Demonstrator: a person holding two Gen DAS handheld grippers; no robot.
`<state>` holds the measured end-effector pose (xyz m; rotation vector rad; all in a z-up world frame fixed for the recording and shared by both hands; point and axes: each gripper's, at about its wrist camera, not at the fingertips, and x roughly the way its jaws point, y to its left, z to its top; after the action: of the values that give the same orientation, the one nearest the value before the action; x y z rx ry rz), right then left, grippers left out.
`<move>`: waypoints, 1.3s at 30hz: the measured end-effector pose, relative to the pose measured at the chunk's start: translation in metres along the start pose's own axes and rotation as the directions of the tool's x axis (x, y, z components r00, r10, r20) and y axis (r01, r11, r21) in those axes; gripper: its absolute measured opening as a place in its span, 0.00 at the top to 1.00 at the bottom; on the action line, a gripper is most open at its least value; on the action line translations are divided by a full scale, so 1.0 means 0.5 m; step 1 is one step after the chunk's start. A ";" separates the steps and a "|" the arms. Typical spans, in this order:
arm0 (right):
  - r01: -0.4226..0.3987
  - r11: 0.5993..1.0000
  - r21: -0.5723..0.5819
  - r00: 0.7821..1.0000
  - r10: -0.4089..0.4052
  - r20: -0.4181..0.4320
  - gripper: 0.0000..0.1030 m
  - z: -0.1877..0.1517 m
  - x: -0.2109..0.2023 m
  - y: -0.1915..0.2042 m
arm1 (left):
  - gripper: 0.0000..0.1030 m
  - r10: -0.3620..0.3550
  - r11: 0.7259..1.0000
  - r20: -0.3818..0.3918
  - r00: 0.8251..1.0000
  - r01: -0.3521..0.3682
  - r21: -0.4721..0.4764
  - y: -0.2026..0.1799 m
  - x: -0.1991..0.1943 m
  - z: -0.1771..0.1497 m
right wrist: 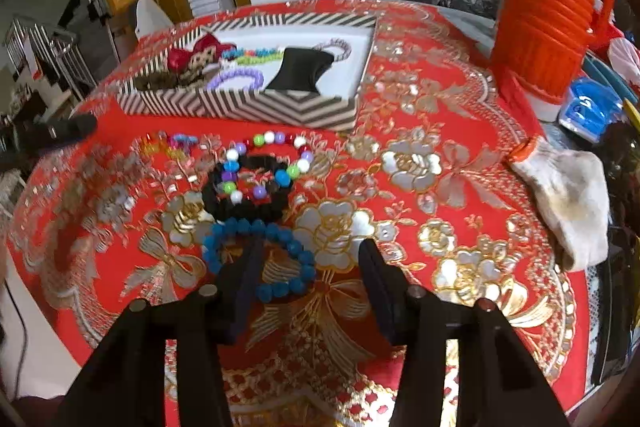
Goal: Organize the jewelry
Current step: 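Grasp the colourful bead bracelet with the left tool while the right tool grasps the blue bead bracelet, then carry both bracelets into the tray and open both tools to release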
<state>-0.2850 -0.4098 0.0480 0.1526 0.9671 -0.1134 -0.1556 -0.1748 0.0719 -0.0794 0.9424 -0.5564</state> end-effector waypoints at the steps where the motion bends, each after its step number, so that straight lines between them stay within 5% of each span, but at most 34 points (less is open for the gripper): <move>1: 0.008 1.000 -0.008 1.000 -0.008 -0.009 0.66 -0.003 0.010 0.001 | 0.77 0.001 1.000 -0.002 1.000 -0.001 -0.010 0.006 0.001 0.002; 3: 0.028 0.999 -0.023 0.999 -0.028 0.018 0.83 -0.006 0.008 0.003 | 0.77 -0.001 1.000 -0.013 1.000 0.001 -0.020 0.011 0.006 0.005; 5: 0.028 0.999 -0.016 0.999 -0.028 0.021 0.89 -0.005 0.010 -0.004 | 0.77 -0.011 1.000 -0.024 1.000 0.011 -0.016 0.005 0.015 0.004; 15: 0.010 0.999 0.054 1.000 -0.010 0.004 0.91 -0.006 0.000 -0.053 | 0.70 -0.121 0.984 -0.141 0.983 0.137 0.115 -0.134 0.116 0.020; 25: -0.024 0.996 0.085 1.000 0.024 0.007 0.91 -0.006 0.002 -0.063 | 0.72 -0.028 0.978 -0.274 0.961 0.083 0.190 -0.195 0.244 0.028; 26: -0.022 0.996 0.086 1.000 0.022 0.010 0.91 -0.007 0.002 -0.062 | 0.75 -0.045 0.980 -0.273 0.961 0.095 0.172 -0.190 0.247 0.028; 28: -0.013 0.997 0.073 1.000 0.012 0.018 0.91 -0.008 0.003 -0.057 | 0.97 -0.048 0.983 -0.267 0.962 0.093 0.159 -0.186 0.252 0.030; 39: -0.038 0.995 0.088 0.996 0.031 0.080 0.91 0.020 -0.042 -0.067 | 0.98 -0.162 0.980 -0.147 0.976 0.176 0.091 -0.161 0.142 0.068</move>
<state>-0.2942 -0.4438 0.0683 0.2452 0.8806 -0.1295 -0.1300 -0.2839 0.0636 -0.0279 1.0468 -0.7756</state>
